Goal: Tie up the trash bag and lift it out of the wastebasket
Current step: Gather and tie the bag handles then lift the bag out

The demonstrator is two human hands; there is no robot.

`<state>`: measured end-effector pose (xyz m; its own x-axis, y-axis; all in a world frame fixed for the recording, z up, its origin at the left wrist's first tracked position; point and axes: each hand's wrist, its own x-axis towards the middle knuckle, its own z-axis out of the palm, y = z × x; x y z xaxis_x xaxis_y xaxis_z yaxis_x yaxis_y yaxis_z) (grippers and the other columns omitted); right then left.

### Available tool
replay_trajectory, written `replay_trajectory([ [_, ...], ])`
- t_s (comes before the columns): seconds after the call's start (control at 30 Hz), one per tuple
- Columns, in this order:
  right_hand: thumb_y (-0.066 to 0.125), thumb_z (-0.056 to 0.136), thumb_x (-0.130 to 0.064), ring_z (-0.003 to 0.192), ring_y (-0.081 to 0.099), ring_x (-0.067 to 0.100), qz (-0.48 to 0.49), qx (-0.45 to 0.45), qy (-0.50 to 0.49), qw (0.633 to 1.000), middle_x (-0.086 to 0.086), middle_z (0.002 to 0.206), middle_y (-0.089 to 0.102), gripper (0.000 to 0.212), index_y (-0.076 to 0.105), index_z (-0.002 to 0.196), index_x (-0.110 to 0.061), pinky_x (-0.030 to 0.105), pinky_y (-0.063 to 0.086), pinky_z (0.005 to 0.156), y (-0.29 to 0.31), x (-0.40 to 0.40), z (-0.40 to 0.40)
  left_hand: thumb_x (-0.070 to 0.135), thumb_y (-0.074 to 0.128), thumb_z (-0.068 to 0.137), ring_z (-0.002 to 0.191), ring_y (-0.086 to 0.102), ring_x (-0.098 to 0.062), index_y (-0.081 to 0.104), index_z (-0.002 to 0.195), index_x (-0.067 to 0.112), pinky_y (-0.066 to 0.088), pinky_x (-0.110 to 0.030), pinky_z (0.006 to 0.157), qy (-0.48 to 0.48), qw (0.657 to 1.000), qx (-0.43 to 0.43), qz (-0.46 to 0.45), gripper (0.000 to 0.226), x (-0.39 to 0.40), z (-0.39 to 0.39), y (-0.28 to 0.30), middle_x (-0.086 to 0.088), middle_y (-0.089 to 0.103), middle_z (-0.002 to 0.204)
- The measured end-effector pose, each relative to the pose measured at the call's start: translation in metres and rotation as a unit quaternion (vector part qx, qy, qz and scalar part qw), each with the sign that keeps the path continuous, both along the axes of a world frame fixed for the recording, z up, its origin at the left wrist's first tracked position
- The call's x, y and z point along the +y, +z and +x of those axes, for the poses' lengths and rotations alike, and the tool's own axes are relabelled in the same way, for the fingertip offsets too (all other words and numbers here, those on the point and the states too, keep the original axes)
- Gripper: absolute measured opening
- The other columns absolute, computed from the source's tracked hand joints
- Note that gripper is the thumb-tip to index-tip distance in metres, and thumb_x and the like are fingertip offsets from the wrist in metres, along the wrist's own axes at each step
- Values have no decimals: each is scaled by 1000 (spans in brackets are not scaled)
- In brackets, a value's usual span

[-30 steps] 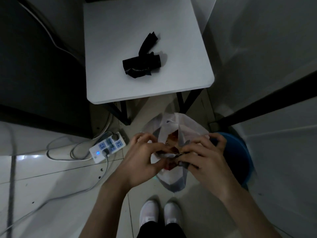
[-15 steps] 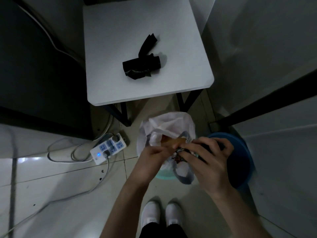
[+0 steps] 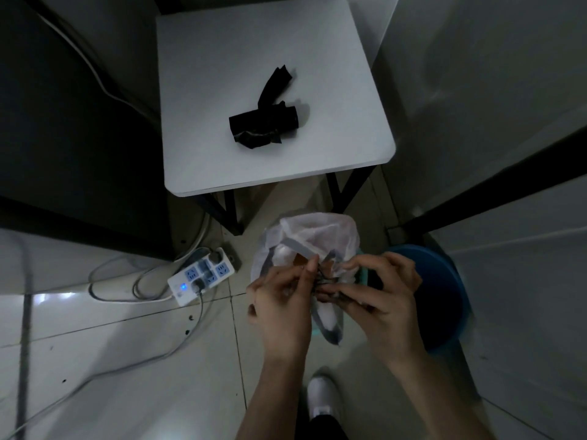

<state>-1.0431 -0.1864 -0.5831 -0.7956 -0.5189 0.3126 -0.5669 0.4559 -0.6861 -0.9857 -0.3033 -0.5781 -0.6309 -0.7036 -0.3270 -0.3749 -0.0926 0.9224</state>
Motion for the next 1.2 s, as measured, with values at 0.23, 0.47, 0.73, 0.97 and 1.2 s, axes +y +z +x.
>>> replay_trajectory([
  [0.23, 69, 64, -36, 94, 42, 0, -94, -267, -122, 951, -18, 88, 59, 8, 66, 69, -42, 5, 37, 77, -8, -8, 20, 38, 66, 77, 94, 59, -30, 67, 60, 24, 47, -51, 89, 134, 989, -39, 41, 22, -10, 2, -9, -5, 66, 78],
  [0.47, 71, 74, -4, 62, 57, -3, -196, -358, -333, 850, -5, 68, 62, 26, 65, 55, -20, 5, 42, 58, -48, 7, 57, 42, 66, 78, 82, 62, -27, 68, 74, 13, 42, -55, 97, 221, 968, -108, 43, 29, -17, 22, -38, -18, 68, 81],
  [0.73, 62, 76, -34, 64, 56, -4, -187, -339, -318, 865, -9, 71, 62, 12, 64, 70, -24, 5, 42, 58, -48, 8, 58, 40, 52, 89, 69, 59, -9, 64, 70, 20, 47, -26, 65, 145, 987, -54, 35, 30, -24, 23, -62, 1, 65, 70],
  [0.97, 52, 82, -29, 56, 52, -8, -53, -274, -167, 945, -18, 65, 60, 17, 46, 69, -36, 2, 36, 51, -30, 10, 61, 34, 66, 78, 59, 51, 1, 53, 72, 16, 38, -5, 53, -26, 995, -60, -70, 24, -21, 17, -67, -1, 55, 69],
  [1.2, 54, 82, -26, 56, 52, -16, -9, -253, -149, 956, -19, 56, 53, 20, 43, 75, -40, -1, 34, 50, -40, 20, 63, 62, 51, 69, 64, 47, -18, 49, 66, 10, 39, -28, 57, -136, 973, -119, -144, 52, -29, 52, -84, -3, 50, 63],
])
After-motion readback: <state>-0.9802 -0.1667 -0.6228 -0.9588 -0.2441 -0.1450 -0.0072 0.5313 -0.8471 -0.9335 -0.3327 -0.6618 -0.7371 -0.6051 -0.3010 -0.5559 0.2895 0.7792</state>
